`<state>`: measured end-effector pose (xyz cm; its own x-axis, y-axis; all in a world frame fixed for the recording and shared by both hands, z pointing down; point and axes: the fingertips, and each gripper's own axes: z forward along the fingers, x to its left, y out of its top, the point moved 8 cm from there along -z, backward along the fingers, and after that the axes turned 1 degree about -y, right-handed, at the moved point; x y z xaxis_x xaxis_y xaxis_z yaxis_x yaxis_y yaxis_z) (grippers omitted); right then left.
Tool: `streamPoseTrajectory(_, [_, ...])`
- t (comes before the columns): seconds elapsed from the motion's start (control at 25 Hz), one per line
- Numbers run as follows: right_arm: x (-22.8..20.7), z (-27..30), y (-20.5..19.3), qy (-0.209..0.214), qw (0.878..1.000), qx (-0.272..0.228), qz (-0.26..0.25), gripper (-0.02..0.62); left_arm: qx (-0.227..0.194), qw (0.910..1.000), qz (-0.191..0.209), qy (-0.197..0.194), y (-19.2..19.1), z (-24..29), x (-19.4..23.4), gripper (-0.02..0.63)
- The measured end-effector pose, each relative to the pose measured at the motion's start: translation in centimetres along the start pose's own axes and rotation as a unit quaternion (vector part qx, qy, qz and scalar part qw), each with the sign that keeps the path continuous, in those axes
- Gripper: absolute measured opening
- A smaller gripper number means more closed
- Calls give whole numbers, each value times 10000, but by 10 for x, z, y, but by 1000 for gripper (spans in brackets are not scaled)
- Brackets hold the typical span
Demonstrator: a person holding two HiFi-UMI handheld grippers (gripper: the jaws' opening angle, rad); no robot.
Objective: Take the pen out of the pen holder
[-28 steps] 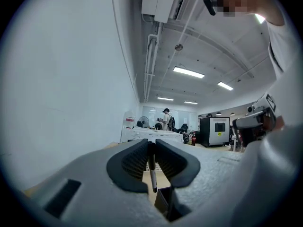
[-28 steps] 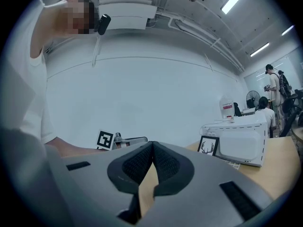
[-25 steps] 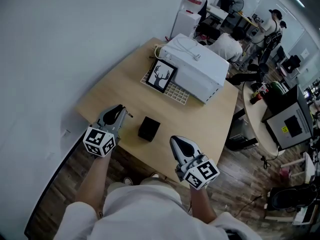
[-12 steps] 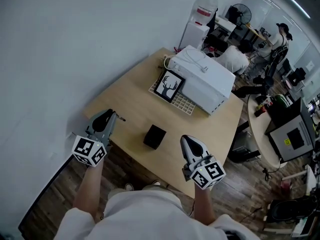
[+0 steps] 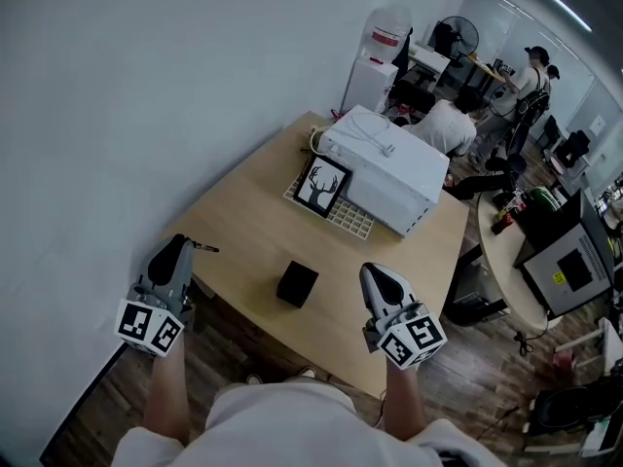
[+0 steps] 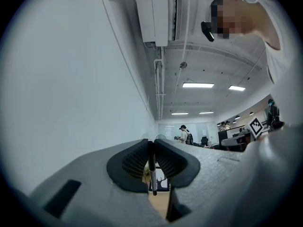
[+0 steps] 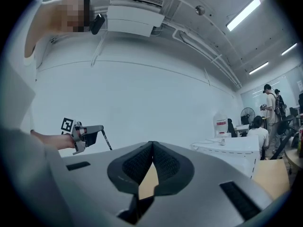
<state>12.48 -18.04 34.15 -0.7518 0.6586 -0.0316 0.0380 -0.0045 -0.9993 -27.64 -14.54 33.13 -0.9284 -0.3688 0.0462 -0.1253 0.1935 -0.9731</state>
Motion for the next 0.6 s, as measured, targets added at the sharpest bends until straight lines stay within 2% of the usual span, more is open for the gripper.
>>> streamPoseTrajectory(0.6, [-6,-9,-1,-322,9993,12,182,2,-454,9981,185,360,46,-53,11,57])
